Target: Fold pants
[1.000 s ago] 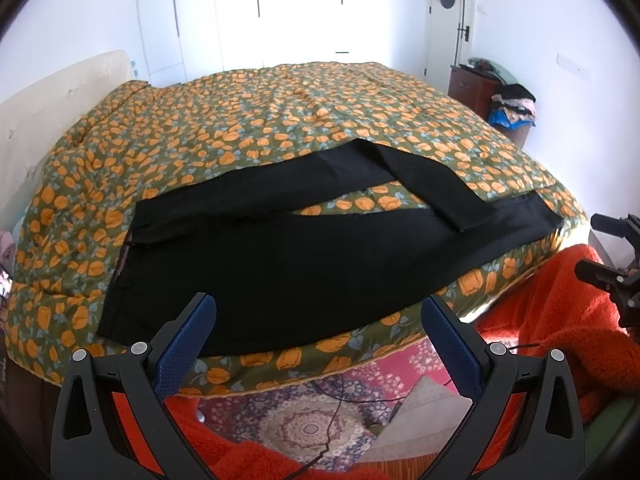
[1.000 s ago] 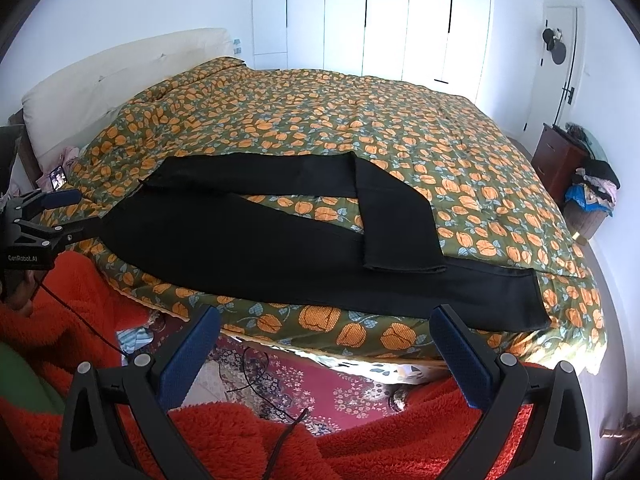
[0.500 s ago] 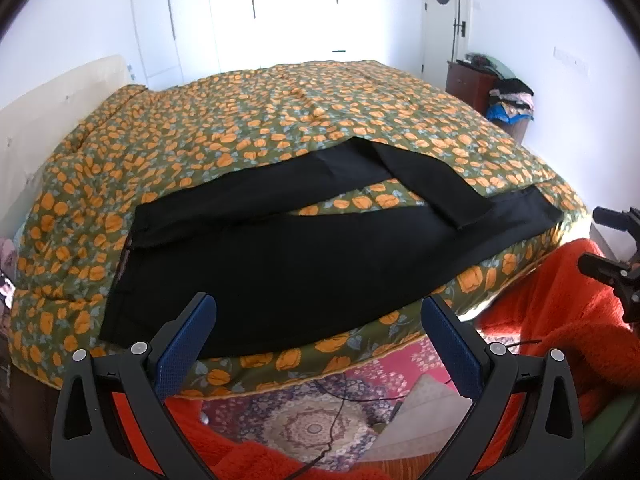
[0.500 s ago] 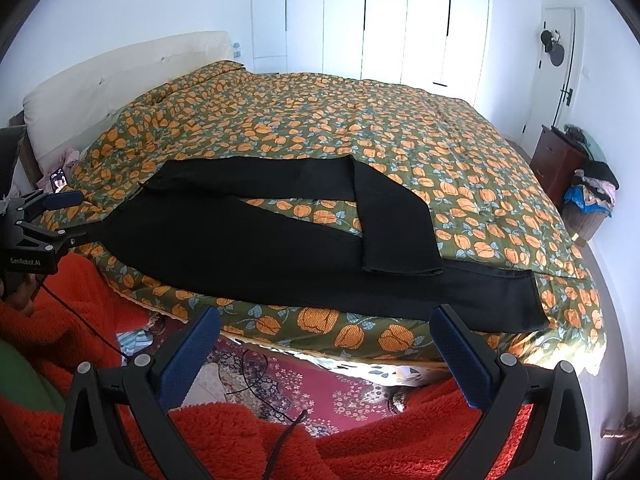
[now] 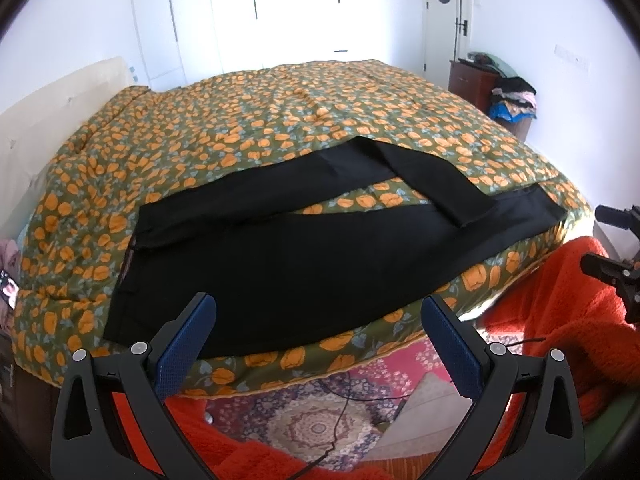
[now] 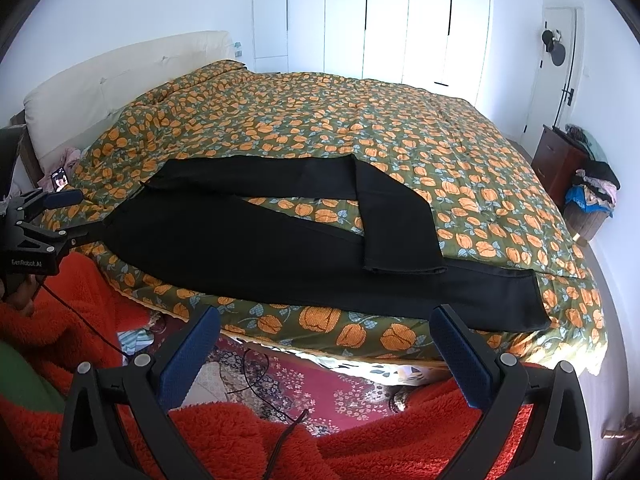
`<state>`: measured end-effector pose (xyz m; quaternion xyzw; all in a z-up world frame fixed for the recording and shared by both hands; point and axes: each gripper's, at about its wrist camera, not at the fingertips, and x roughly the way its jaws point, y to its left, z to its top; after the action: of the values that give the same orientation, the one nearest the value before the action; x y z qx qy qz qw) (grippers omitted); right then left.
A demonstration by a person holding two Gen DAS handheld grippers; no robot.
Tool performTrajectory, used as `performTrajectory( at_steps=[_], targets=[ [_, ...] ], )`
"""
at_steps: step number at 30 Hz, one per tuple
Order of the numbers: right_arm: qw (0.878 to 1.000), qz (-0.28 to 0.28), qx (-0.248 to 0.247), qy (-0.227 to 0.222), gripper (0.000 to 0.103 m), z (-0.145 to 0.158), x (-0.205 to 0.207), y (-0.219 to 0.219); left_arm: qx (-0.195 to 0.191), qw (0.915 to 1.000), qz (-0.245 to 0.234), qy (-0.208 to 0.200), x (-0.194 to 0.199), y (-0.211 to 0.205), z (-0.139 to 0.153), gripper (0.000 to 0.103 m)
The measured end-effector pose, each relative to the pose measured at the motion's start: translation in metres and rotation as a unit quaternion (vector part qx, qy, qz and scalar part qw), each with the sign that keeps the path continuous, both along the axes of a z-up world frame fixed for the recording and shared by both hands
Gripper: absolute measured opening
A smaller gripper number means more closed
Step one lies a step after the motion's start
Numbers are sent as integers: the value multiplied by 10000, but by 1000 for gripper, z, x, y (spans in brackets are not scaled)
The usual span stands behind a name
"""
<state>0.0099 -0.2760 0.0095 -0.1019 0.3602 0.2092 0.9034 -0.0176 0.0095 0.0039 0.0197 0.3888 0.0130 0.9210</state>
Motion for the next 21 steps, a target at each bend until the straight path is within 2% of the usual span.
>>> performTrajectory(
  at_steps=[21],
  targets=[
    [10000,45,-31,54,103,-3,-3,6,1,10000,5,10,-3,-1,-1,102]
  ],
)
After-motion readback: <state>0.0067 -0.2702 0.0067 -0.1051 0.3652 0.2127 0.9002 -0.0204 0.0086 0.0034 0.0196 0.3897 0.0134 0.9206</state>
